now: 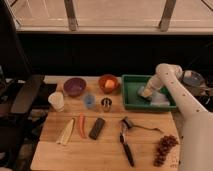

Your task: Wipe tray with sponge

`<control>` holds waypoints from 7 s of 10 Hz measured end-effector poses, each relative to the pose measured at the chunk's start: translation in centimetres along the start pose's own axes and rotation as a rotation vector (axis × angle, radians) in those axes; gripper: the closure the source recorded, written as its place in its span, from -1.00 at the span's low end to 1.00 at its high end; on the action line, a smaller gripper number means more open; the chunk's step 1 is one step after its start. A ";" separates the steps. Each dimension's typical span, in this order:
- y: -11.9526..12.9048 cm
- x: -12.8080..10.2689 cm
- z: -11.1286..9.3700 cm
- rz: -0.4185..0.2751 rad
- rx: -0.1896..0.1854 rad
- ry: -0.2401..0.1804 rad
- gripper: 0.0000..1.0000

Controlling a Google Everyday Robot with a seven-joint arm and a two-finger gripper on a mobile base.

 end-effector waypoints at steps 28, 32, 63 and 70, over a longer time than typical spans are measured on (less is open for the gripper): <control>2.9 -2.9 3.3 -0.048 -0.102 -0.011 1.00; 2.9 -2.9 3.3 -0.050 -0.102 -0.010 1.00; 3.0 -0.1 2.4 -0.003 -0.074 -0.048 1.00; 2.5 -0.9 -1.8 -0.002 -0.071 -0.040 1.00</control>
